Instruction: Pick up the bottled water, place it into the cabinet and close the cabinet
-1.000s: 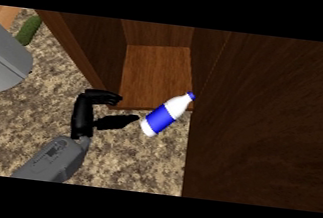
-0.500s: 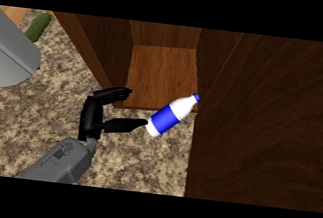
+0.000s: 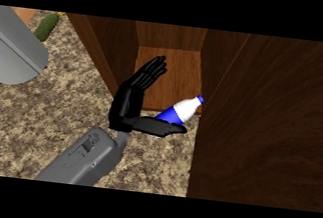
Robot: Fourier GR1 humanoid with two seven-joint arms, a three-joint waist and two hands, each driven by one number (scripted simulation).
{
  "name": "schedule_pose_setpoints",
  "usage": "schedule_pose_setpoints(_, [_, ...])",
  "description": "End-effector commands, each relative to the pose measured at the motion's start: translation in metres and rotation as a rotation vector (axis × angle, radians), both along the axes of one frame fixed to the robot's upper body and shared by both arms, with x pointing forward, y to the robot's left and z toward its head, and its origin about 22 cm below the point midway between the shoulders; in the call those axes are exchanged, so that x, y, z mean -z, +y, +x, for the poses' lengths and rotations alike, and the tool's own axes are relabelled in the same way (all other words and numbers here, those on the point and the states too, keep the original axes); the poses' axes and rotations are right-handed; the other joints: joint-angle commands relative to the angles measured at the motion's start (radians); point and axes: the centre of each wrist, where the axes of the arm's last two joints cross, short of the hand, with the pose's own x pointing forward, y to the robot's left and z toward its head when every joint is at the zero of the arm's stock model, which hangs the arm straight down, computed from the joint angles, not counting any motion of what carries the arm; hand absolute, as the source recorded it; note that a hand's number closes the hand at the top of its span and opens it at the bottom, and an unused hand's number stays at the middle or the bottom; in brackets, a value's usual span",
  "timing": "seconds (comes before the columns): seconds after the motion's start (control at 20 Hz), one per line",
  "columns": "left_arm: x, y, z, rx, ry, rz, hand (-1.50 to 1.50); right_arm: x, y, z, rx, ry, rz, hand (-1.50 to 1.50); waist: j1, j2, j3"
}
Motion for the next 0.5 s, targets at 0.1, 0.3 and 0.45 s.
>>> schedule_pose_setpoints(0.1, [-0.007,-0.015,-0.024,0.126,-0.101,-0.107,-1.50,-0.036,0.010,-0.015,0.029,-0.019,0.001,-1.50,0.023,-0.006,0.002])
schedule_pose_setpoints(0.3, [0.017,-0.004,-0.053,0.172,-0.045,-0.135,-1.50,-0.029,0.007,-0.013,-0.025,-0.014,-0.052,-1.50,0.026,-0.006,0.002])
schedule_pose_setpoints(0.45, [-0.003,0.007,-0.052,0.175,-0.056,-0.132,1.50,-0.031,0.010,-0.007,-0.118,-0.012,-0.088,-1.50,0.034,-0.006,0.002])
